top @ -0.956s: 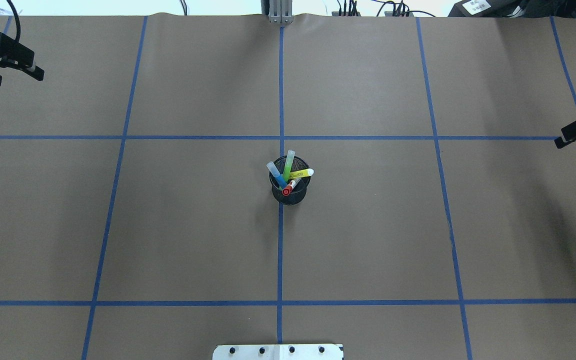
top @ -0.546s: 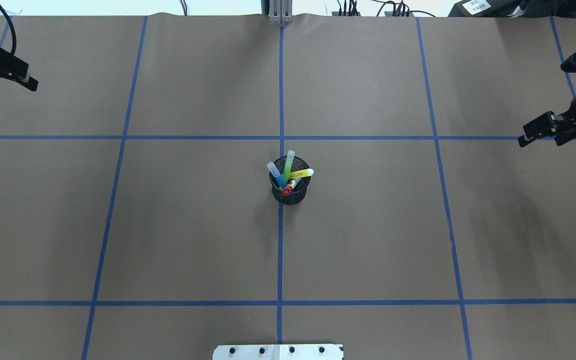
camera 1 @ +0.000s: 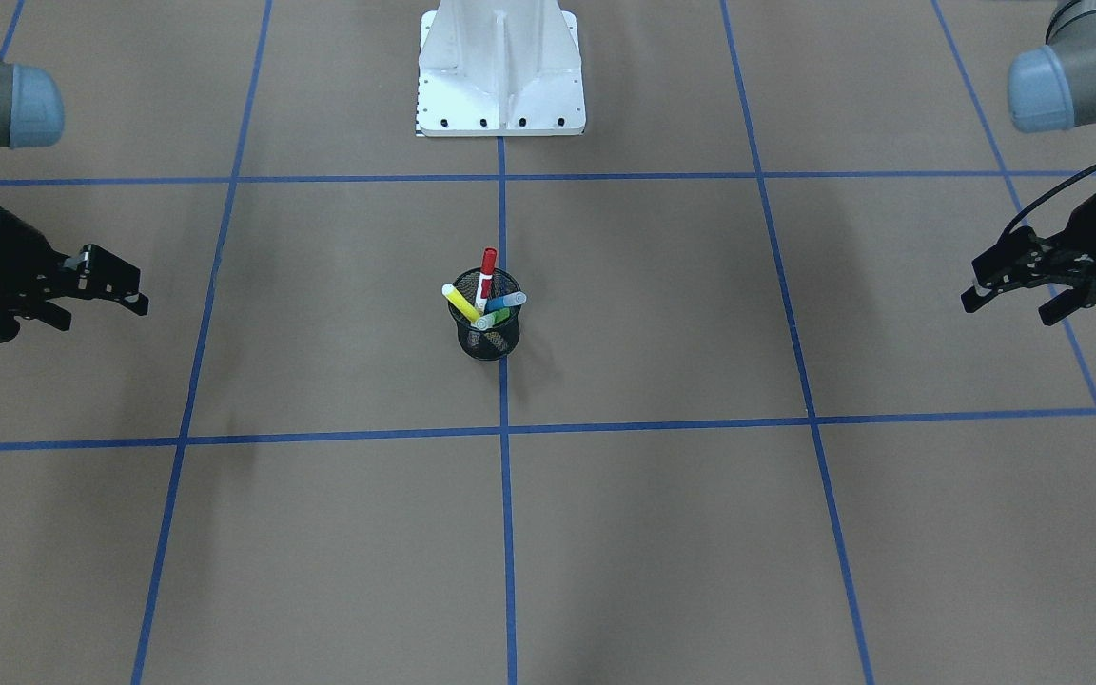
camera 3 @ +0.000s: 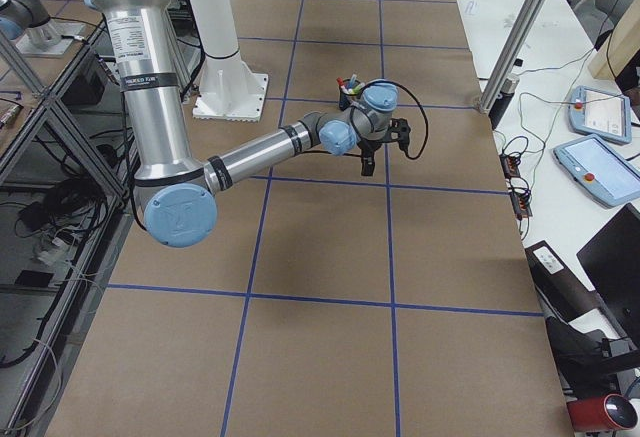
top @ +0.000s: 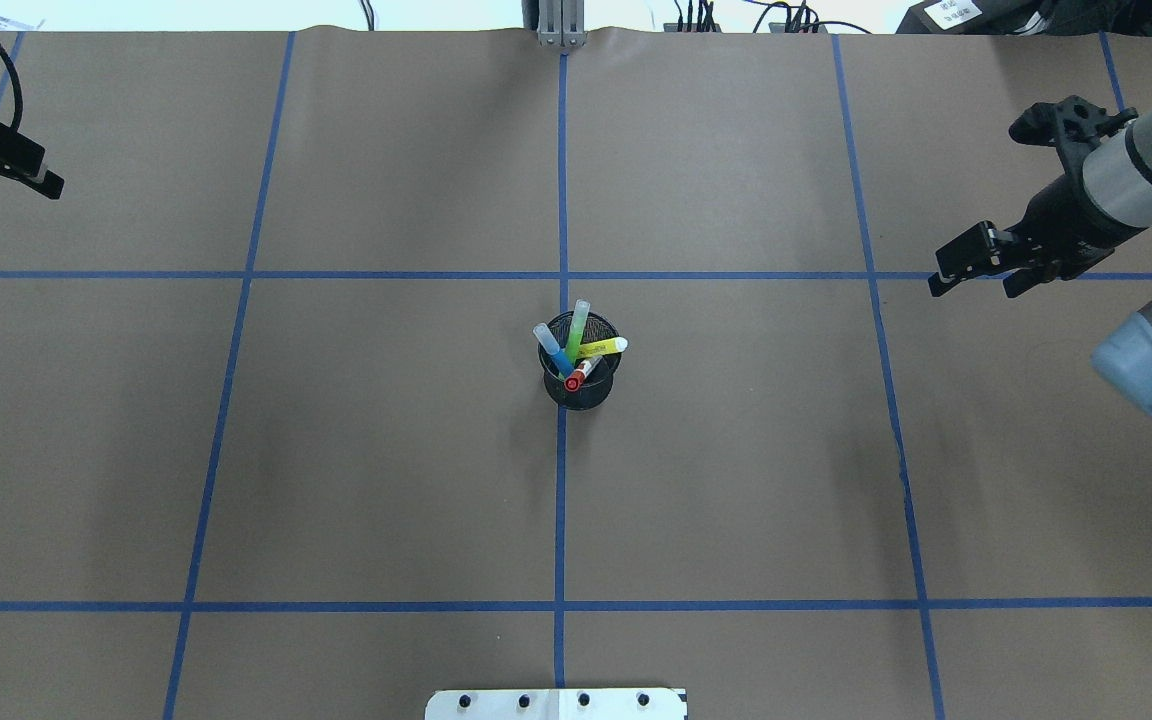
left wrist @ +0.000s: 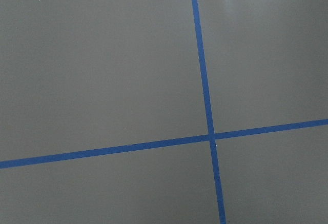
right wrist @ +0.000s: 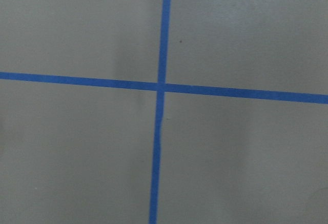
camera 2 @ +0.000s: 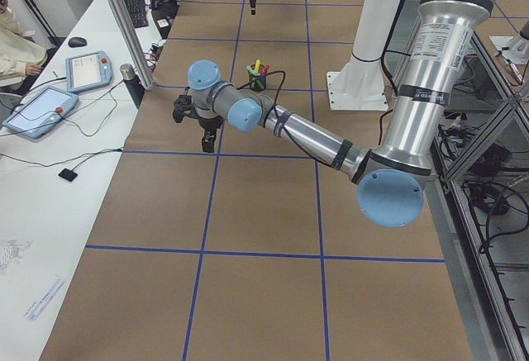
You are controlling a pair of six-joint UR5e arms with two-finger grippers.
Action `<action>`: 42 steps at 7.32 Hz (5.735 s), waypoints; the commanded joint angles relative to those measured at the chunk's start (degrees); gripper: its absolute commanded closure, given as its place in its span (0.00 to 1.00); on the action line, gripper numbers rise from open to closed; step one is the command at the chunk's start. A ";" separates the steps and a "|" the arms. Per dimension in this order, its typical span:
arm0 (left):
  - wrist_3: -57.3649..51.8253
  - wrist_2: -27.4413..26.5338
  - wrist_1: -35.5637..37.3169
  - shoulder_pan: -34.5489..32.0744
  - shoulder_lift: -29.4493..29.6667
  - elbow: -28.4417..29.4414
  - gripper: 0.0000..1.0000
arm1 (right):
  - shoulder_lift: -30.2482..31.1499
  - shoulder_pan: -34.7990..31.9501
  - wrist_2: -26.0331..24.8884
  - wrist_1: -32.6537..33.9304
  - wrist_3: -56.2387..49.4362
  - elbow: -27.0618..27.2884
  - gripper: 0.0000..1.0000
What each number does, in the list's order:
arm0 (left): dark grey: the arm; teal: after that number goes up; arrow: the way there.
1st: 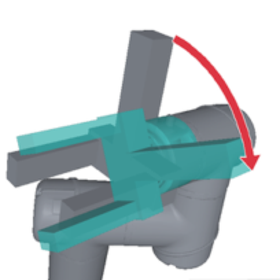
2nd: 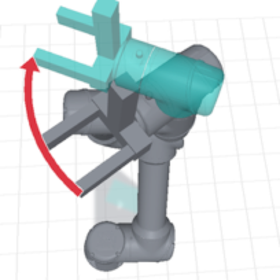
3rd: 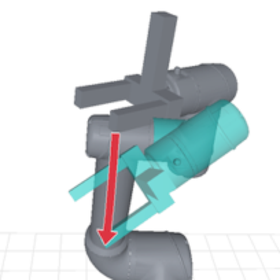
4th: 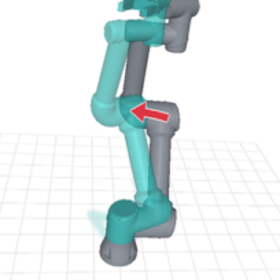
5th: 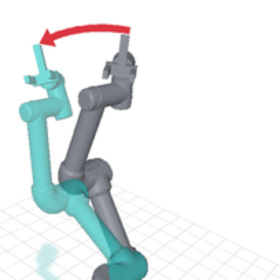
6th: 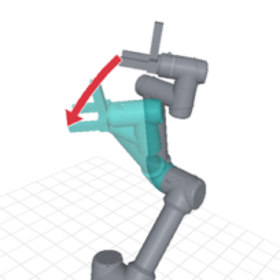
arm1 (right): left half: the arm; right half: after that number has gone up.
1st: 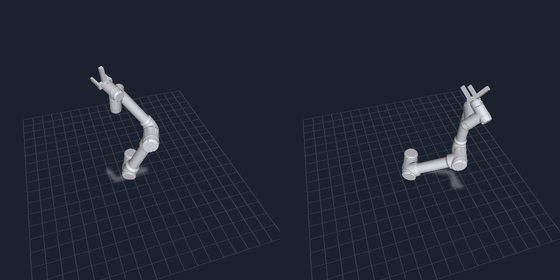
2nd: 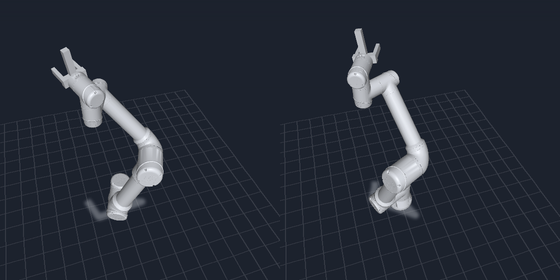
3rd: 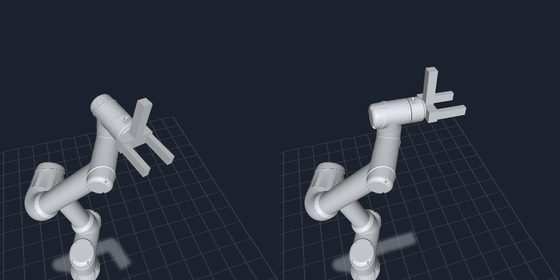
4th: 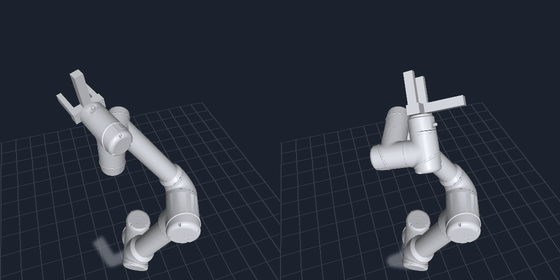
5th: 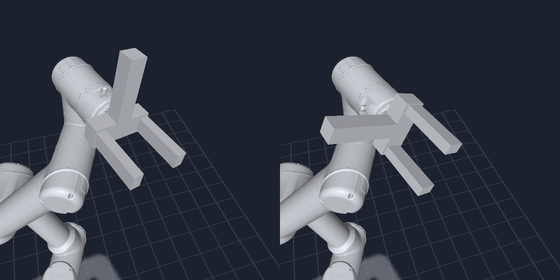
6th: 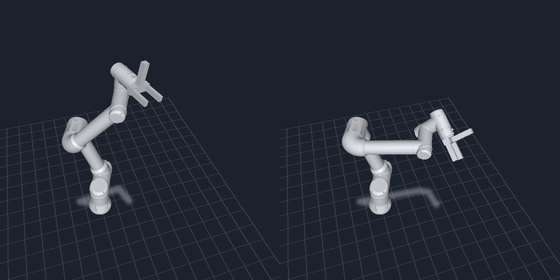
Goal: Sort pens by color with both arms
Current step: 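Swing the right gripper in toward the black mesh pen cup, then position the right gripper above the pens in the cup, then adjust the right gripper over the cup and lower toward the blue marker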
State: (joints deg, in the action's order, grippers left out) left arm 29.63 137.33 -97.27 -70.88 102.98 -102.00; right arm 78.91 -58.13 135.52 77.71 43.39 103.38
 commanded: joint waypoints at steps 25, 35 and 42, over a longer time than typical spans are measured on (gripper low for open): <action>-3.35 -0.05 -0.37 0.04 -2.96 -0.21 0.00 | -47.87 29.30 -30.49 25.63 22.98 -22.43 0.01; -3.52 -0.05 -0.46 -0.14 -3.05 -0.21 0.00 | -49.29 29.22 -30.58 27.05 15.15 -25.51 0.23; -3.52 -0.05 -0.46 -0.05 -3.05 -0.21 0.00 | -49.46 28.78 -30.49 27.05 13.04 -25.60 0.34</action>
State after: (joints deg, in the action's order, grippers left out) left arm 26.11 137.29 -97.73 -70.93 99.93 -102.22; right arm 29.48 -29.20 105.03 104.77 56.93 77.78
